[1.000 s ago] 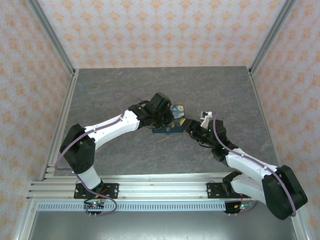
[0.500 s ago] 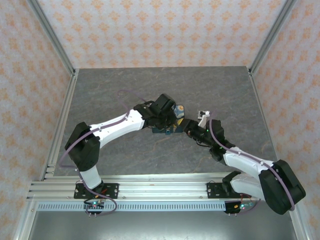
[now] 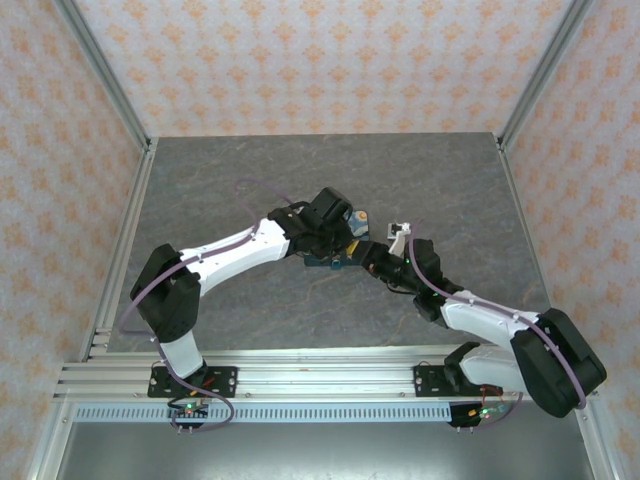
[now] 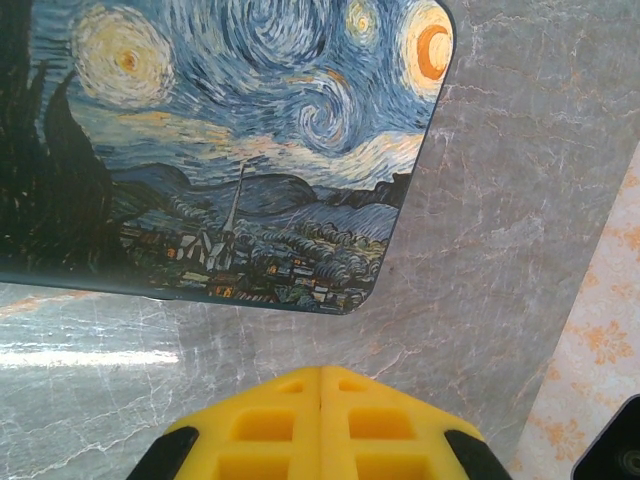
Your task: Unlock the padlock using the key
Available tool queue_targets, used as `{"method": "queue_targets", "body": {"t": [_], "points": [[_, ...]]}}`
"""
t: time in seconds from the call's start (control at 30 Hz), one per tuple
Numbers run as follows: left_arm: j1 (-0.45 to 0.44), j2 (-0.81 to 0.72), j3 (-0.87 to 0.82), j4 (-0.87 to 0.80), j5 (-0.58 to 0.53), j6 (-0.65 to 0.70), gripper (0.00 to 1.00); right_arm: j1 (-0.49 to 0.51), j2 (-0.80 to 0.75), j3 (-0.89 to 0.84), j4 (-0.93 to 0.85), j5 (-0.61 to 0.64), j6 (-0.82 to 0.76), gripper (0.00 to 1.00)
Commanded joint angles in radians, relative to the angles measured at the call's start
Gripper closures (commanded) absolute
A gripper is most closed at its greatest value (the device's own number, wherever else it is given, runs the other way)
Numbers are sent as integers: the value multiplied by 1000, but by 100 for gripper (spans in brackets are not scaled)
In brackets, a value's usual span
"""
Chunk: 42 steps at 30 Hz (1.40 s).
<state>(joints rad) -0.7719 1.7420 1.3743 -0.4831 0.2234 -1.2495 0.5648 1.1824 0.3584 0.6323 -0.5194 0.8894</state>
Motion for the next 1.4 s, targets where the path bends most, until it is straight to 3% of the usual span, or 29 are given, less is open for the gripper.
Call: {"method": "queue_targets", "body": {"t": [0.0, 0.33, 0.6, 0.67, 0.77, 1.0, 1.13, 1.37], "points": [[-6, 8, 42, -25, -27, -5, 100, 10, 22, 33, 56, -1, -23, 75], [-5, 22, 52, -23, -24, -8, 100, 25, 58, 42, 69, -4, -25, 76], [-4, 27, 51, -16, -24, -16, 100, 26, 63, 40, 74, 0, -26, 90], [-5, 28, 49, -15, -24, -16, 100, 26, 64, 40, 74, -4, -25, 86], [-4, 28, 46, -14, -24, -16, 100, 25, 61, 35, 74, -2, -26, 66], [-5, 23, 39, -5, -25, -20, 100, 27, 65, 13, 98, 8, -18, 65], [-5, 21, 35, -4, -26, -23, 100, 27, 60, 3, 112, 11, -9, 72], [-5, 16, 27, 3, -27, -25, 100, 26, 58, -3, 124, 15, 4, 94]]}}
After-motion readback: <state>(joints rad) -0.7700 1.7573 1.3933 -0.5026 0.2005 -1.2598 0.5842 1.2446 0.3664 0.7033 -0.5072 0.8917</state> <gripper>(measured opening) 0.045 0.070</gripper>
